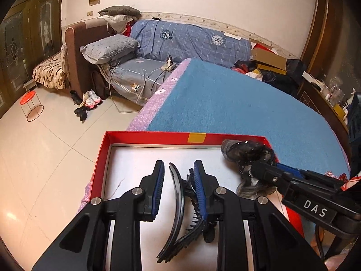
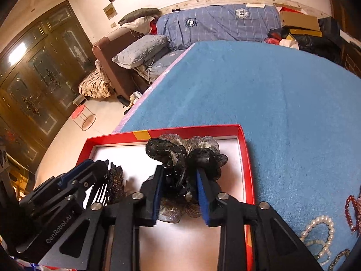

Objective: Organize jewelry
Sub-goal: 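Open the right gripper releasing the scrunchie while the left releases the claw clip in the tray, then grasp the red polka-dot scrunchie with the right gripper while the left grasps a beaded bracelet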

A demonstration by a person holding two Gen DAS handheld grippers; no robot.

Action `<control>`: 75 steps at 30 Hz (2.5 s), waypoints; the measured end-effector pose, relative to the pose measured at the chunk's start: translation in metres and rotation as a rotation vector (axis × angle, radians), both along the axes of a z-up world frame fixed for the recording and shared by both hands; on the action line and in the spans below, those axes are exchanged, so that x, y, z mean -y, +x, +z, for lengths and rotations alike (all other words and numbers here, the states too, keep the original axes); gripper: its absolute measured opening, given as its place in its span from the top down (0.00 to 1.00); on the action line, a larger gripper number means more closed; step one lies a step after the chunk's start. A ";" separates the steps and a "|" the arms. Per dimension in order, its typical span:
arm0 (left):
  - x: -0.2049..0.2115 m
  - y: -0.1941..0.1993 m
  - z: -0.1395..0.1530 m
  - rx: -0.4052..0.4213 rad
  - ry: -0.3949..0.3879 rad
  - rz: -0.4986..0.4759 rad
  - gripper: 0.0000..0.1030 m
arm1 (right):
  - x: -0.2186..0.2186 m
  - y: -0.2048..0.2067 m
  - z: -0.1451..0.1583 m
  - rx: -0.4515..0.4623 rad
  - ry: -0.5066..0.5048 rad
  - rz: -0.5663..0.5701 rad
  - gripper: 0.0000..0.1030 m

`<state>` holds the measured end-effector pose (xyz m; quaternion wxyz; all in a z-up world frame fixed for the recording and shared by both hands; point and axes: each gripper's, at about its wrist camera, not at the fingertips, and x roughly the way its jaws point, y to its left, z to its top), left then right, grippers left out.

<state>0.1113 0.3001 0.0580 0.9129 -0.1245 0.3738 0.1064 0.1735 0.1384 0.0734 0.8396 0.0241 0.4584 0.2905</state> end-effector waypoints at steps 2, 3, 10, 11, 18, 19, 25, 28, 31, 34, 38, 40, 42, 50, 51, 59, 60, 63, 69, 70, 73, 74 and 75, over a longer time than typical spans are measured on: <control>0.000 -0.003 0.000 0.000 0.002 -0.002 0.73 | 0.004 0.000 0.001 -0.009 0.012 -0.005 0.56; 0.002 -0.004 0.001 0.003 0.002 -0.002 0.72 | 0.005 -0.001 0.001 -0.010 0.017 -0.004 0.52; 0.009 -0.016 0.013 0.037 0.000 0.005 0.65 | 0.023 -0.013 0.015 -0.004 0.071 -0.005 0.49; 0.010 -0.019 0.015 0.042 0.002 0.006 0.64 | 0.024 -0.016 0.017 -0.003 0.077 -0.002 0.48; 0.027 -0.043 0.032 0.087 -0.002 -0.004 0.61 | 0.054 -0.040 0.033 0.023 0.139 0.003 0.48; 0.031 -0.046 0.033 0.092 -0.002 -0.008 0.61 | 0.060 -0.043 0.034 0.024 0.147 0.003 0.48; 0.070 -0.057 0.038 0.116 -0.003 -0.070 0.58 | 0.105 -0.064 0.034 0.015 0.203 -0.011 0.48; 0.097 -0.061 0.039 0.120 -0.002 -0.122 0.57 | 0.125 -0.075 0.034 0.018 0.218 -0.024 0.48; 0.125 -0.060 0.038 0.113 0.013 -0.181 0.57 | 0.150 -0.083 0.034 0.026 0.236 -0.045 0.48; 0.151 -0.059 0.037 0.107 0.035 -0.229 0.57 | 0.172 -0.087 0.035 0.034 0.254 -0.070 0.48; 0.183 -0.059 0.033 0.094 0.065 -0.281 0.55 | 0.203 -0.086 0.036 0.054 0.255 -0.118 0.48; 0.196 -0.056 0.031 0.085 0.080 -0.302 0.54 | 0.230 -0.085 0.038 0.079 0.260 -0.161 0.49; 0.210 -0.054 0.027 0.074 0.091 -0.328 0.54 | 0.255 -0.083 0.041 0.091 0.273 -0.211 0.47; 0.254 -0.043 0.012 0.033 0.107 -0.398 0.53 | 0.382 -0.059 0.040 0.130 0.233 -0.567 0.40; 0.259 -0.040 0.009 0.025 0.102 -0.405 0.53 | 0.392 -0.057 0.039 0.128 0.217 -0.600 0.39; 0.312 -0.032 -0.012 -0.002 0.066 -0.544 0.28 | 0.452 -0.042 0.008 0.049 0.171 -0.757 0.26; 0.319 -0.028 -0.016 -0.013 0.061 -0.561 0.28 | 0.452 -0.040 0.005 0.032 0.167 -0.750 0.22; 0.342 -0.017 -0.027 -0.077 0.060 -0.630 0.28 | 0.443 -0.036 0.001 0.012 0.104 -0.740 0.22; 0.384 -0.001 -0.049 -0.132 0.169 -0.688 0.24 | 0.458 -0.039 0.007 0.033 0.172 -0.782 0.21; 0.387 0.001 -0.052 -0.144 0.169 -0.690 0.24 | 0.461 -0.035 0.008 0.028 0.180 -0.786 0.21; 0.393 0.005 -0.061 -0.150 0.198 -0.697 0.40 | 0.461 -0.032 0.005 0.007 0.193 -0.777 0.21; 0.394 0.005 -0.065 -0.153 0.205 -0.704 0.52 | 0.460 -0.032 0.004 0.005 0.192 -0.775 0.21; 0.395 0.003 -0.067 -0.134 0.234 -0.697 0.58 | 0.459 -0.032 0.005 0.005 0.188 -0.776 0.21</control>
